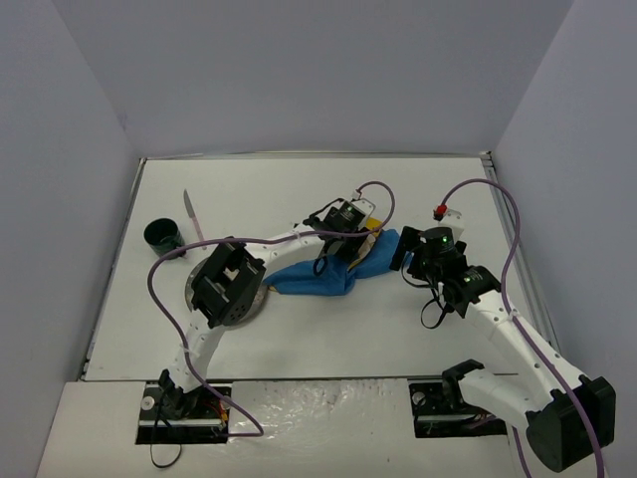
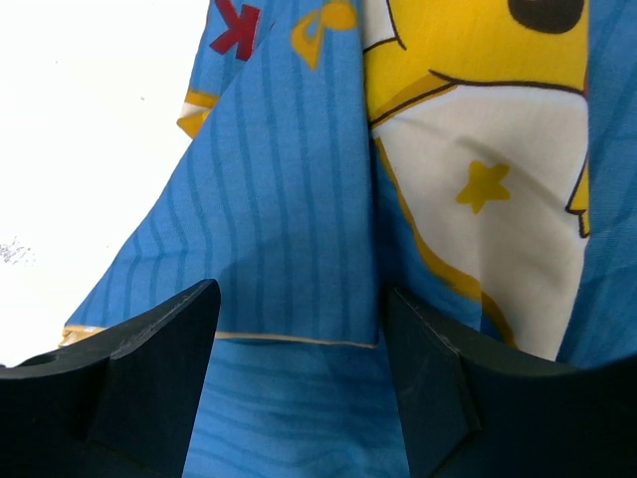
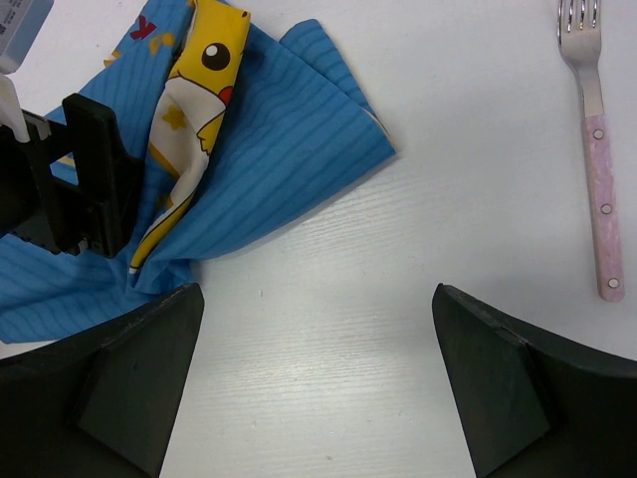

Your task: Set the dinner table for one person

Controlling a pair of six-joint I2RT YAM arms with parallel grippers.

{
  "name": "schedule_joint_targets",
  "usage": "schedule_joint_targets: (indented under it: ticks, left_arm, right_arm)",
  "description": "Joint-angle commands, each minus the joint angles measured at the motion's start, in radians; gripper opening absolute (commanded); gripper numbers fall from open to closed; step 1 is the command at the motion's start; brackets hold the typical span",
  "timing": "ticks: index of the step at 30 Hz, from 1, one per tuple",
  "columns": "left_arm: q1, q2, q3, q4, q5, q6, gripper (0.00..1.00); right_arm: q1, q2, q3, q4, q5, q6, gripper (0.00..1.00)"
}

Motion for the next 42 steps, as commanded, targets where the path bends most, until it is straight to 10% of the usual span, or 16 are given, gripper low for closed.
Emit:
schedule_joint_targets:
  ticks: [1,10,13,28,42]
  left_arm:
    - [-0.021,-0.015,0.064,0.027,-0.018,0.019,0.58]
    - [-0.021,-0.004,0.066,0.022,-0.059,0.026,0.30]
    - [-0.019,-0.029,0.095,-0.022,-0.078,0.047,0.01]
    - [0.004,-0.377,0.175,-0.300,-0.168,0.110,0.00]
    - [0.033,-0.710,-0.173,-0.448,-0.244,-0.031,0.00]
  right_arm:
    - [-0.009,-0.006,0.000,0.027,0.004,0.007,0.96]
    - [-0.014,-0.008,-0.001,0.026,0.001,0.000,0.95]
    - [-0.018,0.005,0.012,0.028,-0.017,-0.007,0.95]
    - [-0.057,0.293,0.274,0.046,-0.109,-0.121,0.93]
    - [-0.089,0.426,0.443,0.046,-0.250,-0.208,0.89]
